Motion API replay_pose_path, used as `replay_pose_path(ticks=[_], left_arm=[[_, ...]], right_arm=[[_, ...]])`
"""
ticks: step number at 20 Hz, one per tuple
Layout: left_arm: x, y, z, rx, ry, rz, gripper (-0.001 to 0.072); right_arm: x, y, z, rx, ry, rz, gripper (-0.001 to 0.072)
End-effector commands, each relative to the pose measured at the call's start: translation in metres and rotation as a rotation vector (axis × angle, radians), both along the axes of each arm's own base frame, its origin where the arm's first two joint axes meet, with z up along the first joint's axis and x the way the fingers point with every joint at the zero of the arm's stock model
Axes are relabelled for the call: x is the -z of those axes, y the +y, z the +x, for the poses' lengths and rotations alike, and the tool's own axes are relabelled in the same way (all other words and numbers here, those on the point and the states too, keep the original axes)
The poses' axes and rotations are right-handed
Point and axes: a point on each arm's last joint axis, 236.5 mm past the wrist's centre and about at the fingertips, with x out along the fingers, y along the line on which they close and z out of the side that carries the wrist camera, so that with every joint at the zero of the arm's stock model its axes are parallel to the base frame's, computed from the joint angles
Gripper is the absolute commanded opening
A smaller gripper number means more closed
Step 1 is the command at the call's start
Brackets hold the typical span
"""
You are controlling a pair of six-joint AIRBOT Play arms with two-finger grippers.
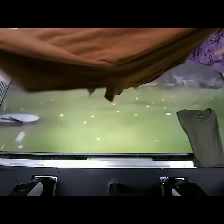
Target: Fold the clothes and pants, and hang the long-sleeved shirts on hangers.
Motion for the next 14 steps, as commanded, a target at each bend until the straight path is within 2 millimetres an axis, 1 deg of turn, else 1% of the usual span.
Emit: replay_pose_path(ticks=[1, 2, 3, 4, 5, 6, 7, 8, 9, 10, 11, 12, 13, 14], left_arm=[[0.003, 0.015, -0.054, -0.108, 0.056, -0.018, 0.0015], [0.013, 0.015, -0.05, -0.106, 0.088, -0.02, 0.0016], [0.03, 0.016, -0.041, -0.103, 0.129, -0.027, 0.0016], [0.051, 0.018, -0.029, -0.103, 0.182, -0.035, 0.0016], [0.081, 0.021, -0.013, -0.104, 0.256, -0.045, 0.0016], [0.116, 0.024, 0.004, -0.105, 0.337, -0.056, 0.0016], [0.151, 0.027, 0.02, -0.107, 0.416, -0.068, 0.0016], [0.189, 0.031, 0.036, -0.111, 0.494, -0.08, 0.0016], [0.23, 0.034, 0.052, -0.116, 0.572, -0.093, 0.0016], [0.273, 0.037, 0.066, -0.12, 0.65, -0.106, 0.0016], [0.31, 0.039, 0.078, -0.124, 0.717, -0.116, 0.0016], [0.349, 0.039, 0.088, -0.126, 0.785, -0.124, 0.0016], [0.381, 0.04, 0.097, -0.128, 0.837, -0.131, 0.0016], [0.41, 0.041, 0.106, -0.131, 0.881, -0.136, 0.0016]], right_arm=[[-0.03, -0.017, -0.051, 0.033, -0.097, 0.062, 0.0027], [-0.025, -0.016, -0.043, 0.036, -0.077, 0.068, 0.0027], [-0.015, -0.012, -0.027, 0.036, -0.041, 0.076, 0.0027], [0.0, -0.007, -0.006, 0.035, 0.011, 0.097, 0.0027], [0.025, 0.0, 0.021, 0.036, 0.094, 0.118, 0.0027], [0.055, 0.008, 0.048, 0.04, 0.193, 0.139, 0.0027], [0.098, 0.014, 0.077, 0.063, 0.325, 0.173, 0.0028], [0.142, 0.02, 0.101, 0.092, 0.456, 0.197, 0.0028], [0.192, 0.026, 0.125, 0.108, 0.591, 0.181, 0.0028], [0.237, 0.033, 0.145, 0.114, 0.704, 0.166, 0.0028], [0.284, 0.04, 0.165, 0.119, 0.805, 0.152, 0.0028], [0.325, 0.048, 0.182, 0.115, 0.881, 0.148, 0.0028], [0.367, 0.054, 0.199, 0.114, 0.94, 0.144, 0.0028], [0.402, 0.063, 0.213, 0.102, 0.982, 0.156, 0.0028]])
